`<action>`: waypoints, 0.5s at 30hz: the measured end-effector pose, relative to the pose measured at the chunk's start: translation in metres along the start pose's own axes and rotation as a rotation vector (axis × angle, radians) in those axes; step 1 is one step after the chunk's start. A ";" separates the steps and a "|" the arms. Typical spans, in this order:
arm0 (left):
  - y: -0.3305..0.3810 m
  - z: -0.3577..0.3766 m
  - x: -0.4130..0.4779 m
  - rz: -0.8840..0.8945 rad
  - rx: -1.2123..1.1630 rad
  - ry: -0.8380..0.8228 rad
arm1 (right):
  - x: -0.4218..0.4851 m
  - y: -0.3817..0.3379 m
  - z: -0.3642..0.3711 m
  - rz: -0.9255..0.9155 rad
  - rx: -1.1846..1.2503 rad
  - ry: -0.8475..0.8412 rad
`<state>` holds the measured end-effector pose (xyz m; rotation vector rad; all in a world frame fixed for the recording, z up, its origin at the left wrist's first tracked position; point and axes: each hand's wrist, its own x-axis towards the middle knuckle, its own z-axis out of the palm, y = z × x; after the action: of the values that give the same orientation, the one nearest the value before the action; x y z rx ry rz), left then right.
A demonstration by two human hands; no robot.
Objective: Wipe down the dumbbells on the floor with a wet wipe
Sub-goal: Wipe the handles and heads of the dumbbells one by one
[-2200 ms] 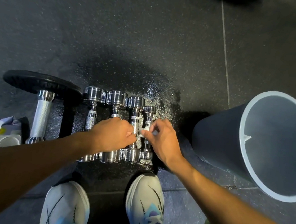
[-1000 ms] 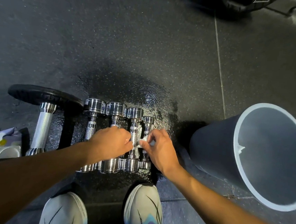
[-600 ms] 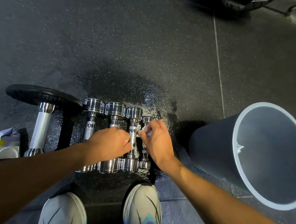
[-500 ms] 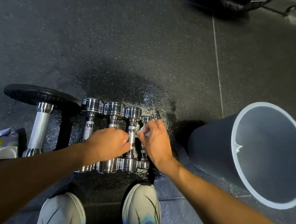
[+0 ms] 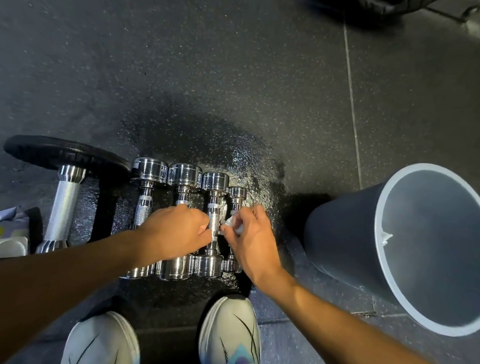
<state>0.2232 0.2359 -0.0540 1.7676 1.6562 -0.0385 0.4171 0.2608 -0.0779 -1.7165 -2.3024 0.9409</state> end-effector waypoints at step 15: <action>-0.005 -0.002 -0.003 -0.033 -0.087 -0.013 | -0.025 -0.001 -0.010 0.154 0.173 -0.119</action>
<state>0.2174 0.2343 -0.0530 1.6712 1.6530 0.0068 0.4296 0.2423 -0.0635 -1.8296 -2.1072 1.2632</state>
